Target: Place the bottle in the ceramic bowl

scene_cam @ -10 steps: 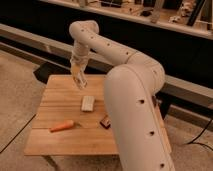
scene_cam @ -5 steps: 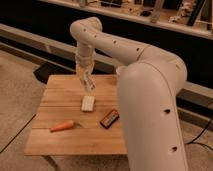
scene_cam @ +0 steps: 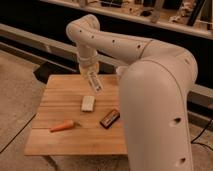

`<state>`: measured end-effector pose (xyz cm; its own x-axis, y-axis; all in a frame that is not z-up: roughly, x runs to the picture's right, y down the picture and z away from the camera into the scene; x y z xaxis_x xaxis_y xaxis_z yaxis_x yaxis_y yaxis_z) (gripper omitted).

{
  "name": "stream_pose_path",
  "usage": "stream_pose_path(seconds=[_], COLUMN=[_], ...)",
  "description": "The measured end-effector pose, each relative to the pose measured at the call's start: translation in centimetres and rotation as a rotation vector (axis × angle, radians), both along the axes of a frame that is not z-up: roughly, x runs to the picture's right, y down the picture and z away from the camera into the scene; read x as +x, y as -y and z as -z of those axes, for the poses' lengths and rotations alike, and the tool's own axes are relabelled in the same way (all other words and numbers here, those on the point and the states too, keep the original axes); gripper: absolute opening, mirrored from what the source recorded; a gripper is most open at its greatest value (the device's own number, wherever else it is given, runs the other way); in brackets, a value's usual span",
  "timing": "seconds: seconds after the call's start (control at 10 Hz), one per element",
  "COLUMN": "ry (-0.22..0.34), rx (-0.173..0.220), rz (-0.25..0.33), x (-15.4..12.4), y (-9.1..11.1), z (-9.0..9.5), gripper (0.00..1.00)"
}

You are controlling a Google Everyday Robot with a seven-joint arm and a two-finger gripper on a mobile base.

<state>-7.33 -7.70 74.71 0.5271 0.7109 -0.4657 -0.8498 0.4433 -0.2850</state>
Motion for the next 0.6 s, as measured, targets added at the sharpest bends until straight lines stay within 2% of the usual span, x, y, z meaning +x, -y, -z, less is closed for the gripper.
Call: stream_pose_path(seconds=[0.2,0.3,0.6], ry=[-0.045,-0.079,-0.152], rx=[-0.006,-0.009,-0.011], rz=[-0.054,-0.111,-0.225], x=[1.1,2.5,6.9], y=[0.2,0.4,0.7], z=[0.3,0.4,0.4], gripper=[0.00,0.00,0.00])
